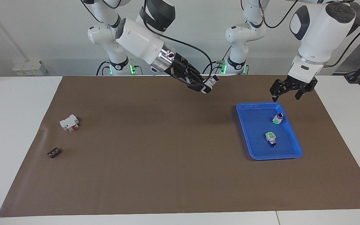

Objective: Turn and place switch with both arms

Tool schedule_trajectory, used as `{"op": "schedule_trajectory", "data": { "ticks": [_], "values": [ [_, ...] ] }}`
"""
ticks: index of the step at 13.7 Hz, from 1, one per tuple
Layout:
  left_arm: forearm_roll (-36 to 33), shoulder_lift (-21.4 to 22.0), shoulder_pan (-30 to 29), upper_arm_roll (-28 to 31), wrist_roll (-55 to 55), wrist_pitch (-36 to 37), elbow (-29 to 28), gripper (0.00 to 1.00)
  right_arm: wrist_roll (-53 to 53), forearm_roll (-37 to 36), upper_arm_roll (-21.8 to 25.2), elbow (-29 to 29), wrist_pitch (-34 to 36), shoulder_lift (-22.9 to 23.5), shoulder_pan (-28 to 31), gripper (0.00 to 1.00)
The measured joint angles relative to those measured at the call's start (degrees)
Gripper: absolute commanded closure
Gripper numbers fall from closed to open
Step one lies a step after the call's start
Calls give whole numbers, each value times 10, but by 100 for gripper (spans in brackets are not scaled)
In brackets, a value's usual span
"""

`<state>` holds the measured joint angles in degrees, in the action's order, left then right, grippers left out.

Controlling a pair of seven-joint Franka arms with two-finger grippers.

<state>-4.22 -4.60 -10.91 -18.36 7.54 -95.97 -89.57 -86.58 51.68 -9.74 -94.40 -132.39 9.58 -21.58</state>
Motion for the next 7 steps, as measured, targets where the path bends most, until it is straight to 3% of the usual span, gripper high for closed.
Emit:
{"op": "schedule_trajectory", "data": {
  "ticks": [7],
  "values": [
    [0,3,2,-4,0,1,0,0,0,0,0,0,2,0,0,100]
  ]
}}
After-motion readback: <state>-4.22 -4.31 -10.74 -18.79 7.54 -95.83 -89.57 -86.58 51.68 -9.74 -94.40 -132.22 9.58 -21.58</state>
